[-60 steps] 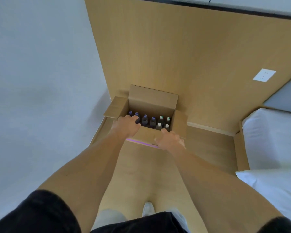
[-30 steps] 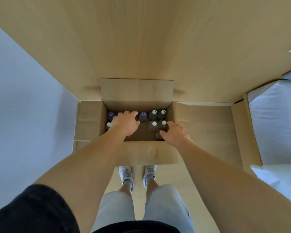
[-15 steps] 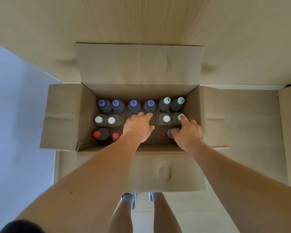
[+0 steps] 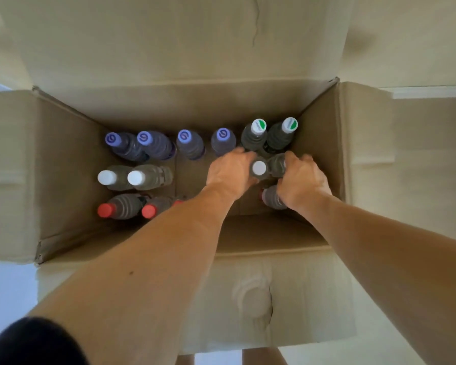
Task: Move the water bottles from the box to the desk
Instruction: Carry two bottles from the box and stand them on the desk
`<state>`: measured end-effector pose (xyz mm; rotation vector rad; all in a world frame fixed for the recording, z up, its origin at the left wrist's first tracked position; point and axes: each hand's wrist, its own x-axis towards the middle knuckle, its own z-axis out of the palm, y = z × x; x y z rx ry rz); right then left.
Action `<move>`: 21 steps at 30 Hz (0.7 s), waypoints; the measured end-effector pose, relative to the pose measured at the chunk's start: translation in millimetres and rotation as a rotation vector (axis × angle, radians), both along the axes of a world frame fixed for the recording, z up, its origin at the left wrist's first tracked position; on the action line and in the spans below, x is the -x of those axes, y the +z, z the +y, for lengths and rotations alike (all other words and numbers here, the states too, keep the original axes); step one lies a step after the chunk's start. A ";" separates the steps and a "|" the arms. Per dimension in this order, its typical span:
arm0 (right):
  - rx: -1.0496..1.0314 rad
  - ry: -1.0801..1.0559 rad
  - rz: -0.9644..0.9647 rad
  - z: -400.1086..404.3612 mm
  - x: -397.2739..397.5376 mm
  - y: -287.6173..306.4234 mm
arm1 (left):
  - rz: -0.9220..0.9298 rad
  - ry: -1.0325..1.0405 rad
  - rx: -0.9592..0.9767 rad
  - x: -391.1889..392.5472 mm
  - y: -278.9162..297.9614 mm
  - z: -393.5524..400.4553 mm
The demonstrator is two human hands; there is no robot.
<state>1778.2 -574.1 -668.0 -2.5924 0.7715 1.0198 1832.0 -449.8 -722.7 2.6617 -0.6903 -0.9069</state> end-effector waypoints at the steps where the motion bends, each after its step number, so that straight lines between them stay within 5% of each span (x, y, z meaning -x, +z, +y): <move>1: 0.010 0.016 0.015 -0.5 -1.7 -5.1 | -0.012 -0.005 0.015 -0.1 -5.2 -3.3; 8: 0.042 0.040 0.079 -0.5 -11.9 -22.1 | -0.050 0.009 0.101 -0.3 -24.0 3.9; 21: -0.038 0.006 -0.121 20.9 -13.7 -37.2 | -0.057 0.139 0.060 -19.7 -23.0 97.5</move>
